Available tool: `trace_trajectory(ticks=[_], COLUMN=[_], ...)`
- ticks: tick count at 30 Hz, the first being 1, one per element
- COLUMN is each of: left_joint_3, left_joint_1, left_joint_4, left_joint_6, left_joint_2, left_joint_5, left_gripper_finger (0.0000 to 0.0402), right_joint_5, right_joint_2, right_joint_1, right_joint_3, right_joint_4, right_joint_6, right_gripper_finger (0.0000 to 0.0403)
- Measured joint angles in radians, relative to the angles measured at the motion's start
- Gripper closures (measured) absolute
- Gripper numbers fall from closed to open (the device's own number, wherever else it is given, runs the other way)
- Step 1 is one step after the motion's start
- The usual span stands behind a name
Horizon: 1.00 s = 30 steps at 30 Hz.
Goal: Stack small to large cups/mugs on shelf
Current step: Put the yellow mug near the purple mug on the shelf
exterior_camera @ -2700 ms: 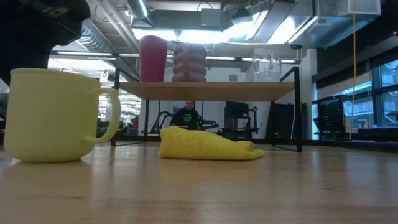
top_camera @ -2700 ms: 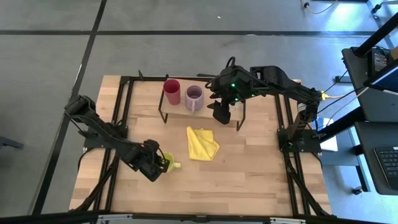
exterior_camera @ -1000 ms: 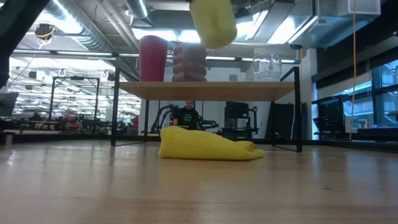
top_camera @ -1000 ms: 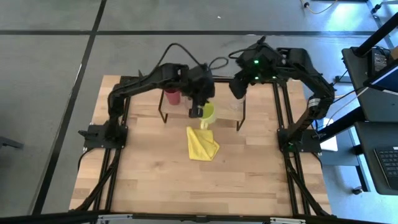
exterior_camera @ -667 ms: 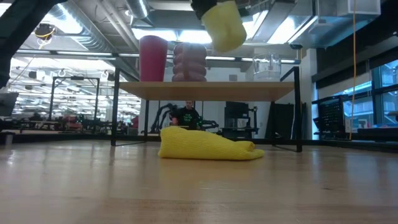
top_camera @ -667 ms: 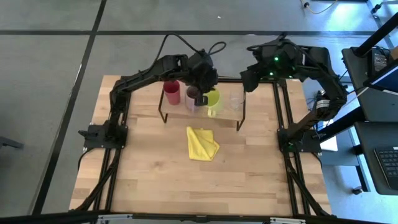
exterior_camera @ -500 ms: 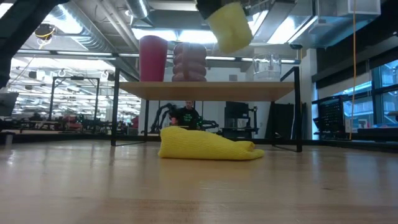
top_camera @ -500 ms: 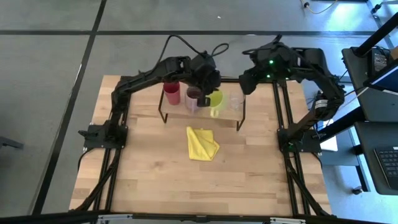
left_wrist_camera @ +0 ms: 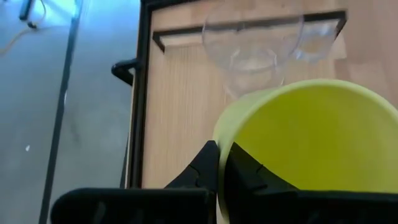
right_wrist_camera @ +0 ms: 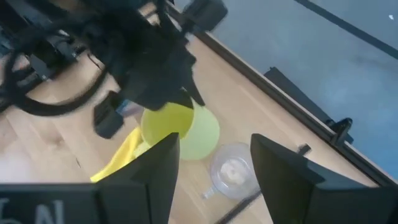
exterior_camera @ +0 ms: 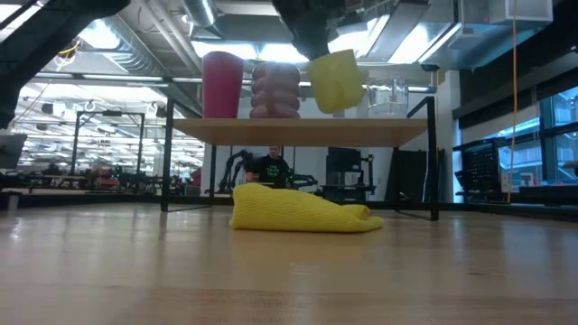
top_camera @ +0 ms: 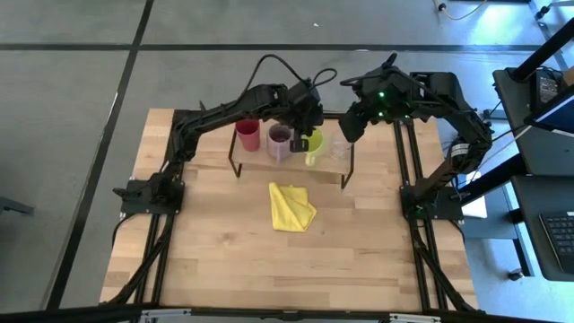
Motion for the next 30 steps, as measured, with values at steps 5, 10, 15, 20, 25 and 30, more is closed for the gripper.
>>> trace_trajectory(ticks=[5, 10, 15, 20, 25, 30], left_joint_3=[0.000, 0.000, 0.000, 0.000, 0.000, 0.000], left_joint_1=[0.015, 0.027, 0.025, 0.025, 0.035, 0.037], left_joint_4=[-0.002, -0.012, -0.017, -0.021, -0.022, -0.024], left_joint_6=[-0.003, -0.008, -0.010, -0.026, -0.031, -0.034], left_joint_2=[-0.002, -0.002, -0.002, -0.002, -0.002, -0.002], left_joint_5=[0.005, 0.000, 0.038, 0.042, 0.050, 0.056], left_gripper_finger=[0.0399, 0.0398, 0.0398, 0.0398, 0.0398, 0.0398], right_joint_5=[-0.037, -0.045, -0.069, -0.108, -0.134, -0.133], right_joint_2=[0.002, 0.003, 0.003, 0.002, 0.002, 0.003], right_joint_1=[0.000, 0.000, -0.006, -0.007, -0.007, -0.006], right_joint_3=[-0.034, -0.147, -0.246, -0.323, -0.400, -0.445], right_joint_4=[-0.003, -0.005, 0.041, 0.135, 0.209, 0.276], right_joint_6=[0.019, 0.027, 0.027, 0.020, -0.005, -0.010], right_gripper_finger=[0.0204, 0.0234, 0.0279, 0.0313, 0.0320, 0.0319])
